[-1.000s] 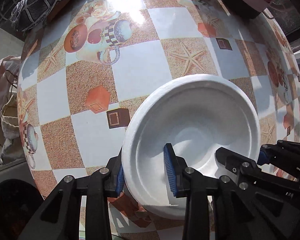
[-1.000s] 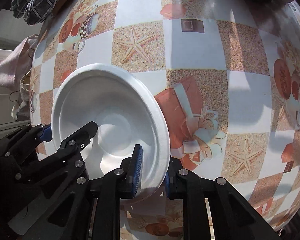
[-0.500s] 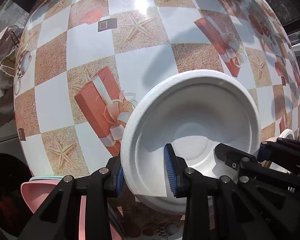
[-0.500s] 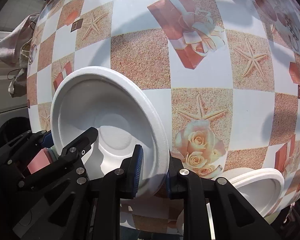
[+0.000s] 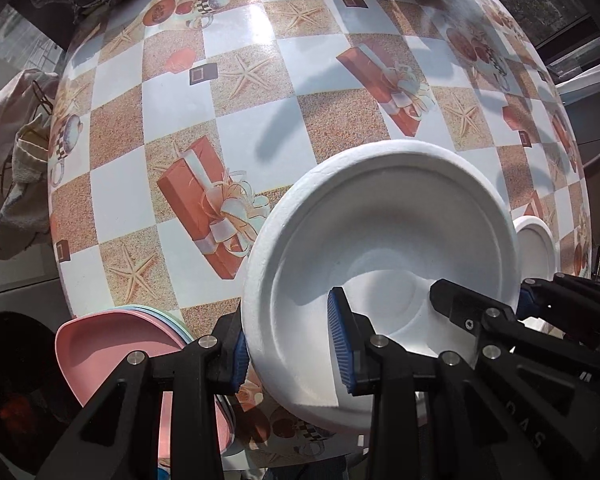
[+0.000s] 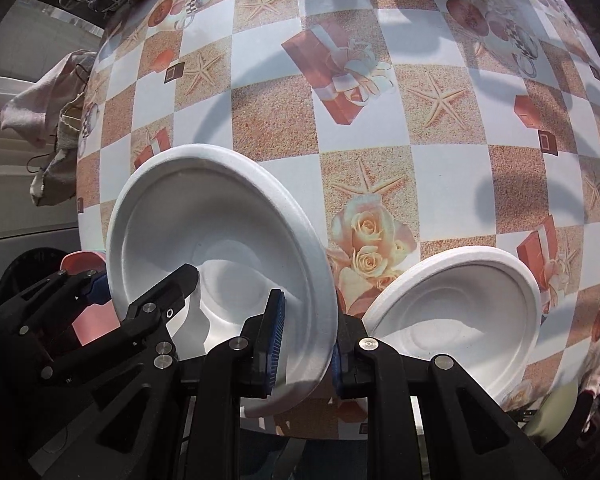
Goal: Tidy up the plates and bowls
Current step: 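Lift the white plates with both tools and carry them toward another white plate, then lower the white plates onto the other white plate and open both tools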
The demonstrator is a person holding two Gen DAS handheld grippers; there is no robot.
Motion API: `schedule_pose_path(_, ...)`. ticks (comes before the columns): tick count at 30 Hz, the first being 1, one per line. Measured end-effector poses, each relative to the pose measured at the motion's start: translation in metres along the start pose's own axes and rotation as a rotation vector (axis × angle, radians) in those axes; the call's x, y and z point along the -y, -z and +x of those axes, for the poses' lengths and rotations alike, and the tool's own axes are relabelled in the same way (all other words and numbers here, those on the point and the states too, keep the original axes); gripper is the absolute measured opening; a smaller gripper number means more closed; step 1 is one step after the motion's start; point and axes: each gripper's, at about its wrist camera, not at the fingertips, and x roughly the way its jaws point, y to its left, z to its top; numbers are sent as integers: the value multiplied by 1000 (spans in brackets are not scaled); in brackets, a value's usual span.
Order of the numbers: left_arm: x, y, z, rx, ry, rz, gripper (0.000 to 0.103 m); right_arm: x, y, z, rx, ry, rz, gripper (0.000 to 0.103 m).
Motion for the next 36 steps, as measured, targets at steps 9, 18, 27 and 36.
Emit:
schedule_pose_path(9, 23, 19, -51, 45, -2, 126, 38, 8, 33, -23, 74, -8, 85, 23)
schedule_pose_path(18, 27, 18, -54, 98, 23, 254, 38, 20, 71, -42, 127, -13, 201, 23)
schedule_pose_path(27, 68, 7, -75, 167, 67, 341, 38, 48, 81, -73, 194, 16, 262, 24)
schedule_pose_path(36, 127, -4, -68, 141, 87, 369, 40, 107, 83, -83, 164, 18, 291, 24)
